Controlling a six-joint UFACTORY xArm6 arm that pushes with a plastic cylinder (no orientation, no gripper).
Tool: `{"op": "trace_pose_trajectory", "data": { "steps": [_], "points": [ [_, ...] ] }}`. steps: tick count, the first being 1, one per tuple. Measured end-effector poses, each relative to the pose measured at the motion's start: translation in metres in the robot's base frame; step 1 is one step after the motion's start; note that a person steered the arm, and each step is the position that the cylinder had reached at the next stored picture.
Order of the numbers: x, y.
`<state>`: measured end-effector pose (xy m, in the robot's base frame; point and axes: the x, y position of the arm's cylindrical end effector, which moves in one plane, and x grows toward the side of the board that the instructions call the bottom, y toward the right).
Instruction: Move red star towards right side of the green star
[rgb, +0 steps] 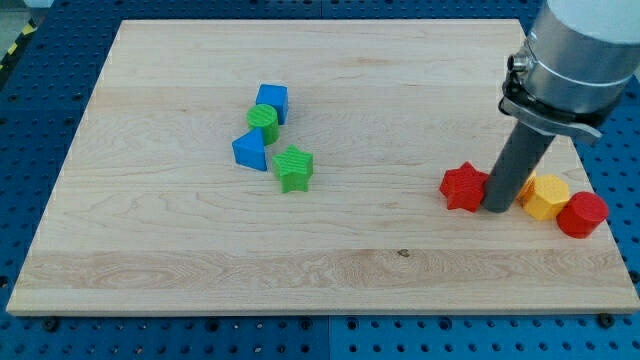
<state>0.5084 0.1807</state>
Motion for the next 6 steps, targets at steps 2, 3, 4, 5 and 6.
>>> {"op": "trace_pose_trajectory", "data": {
  "steps": [2,3,4,5,6],
  "points": [
    [-0.017,-0.020],
    [-0.017,-0.039],
    [-0.020,-0.060],
    [-0.020,-0.078],
    [-0.020,-0.098]
  ]
}}
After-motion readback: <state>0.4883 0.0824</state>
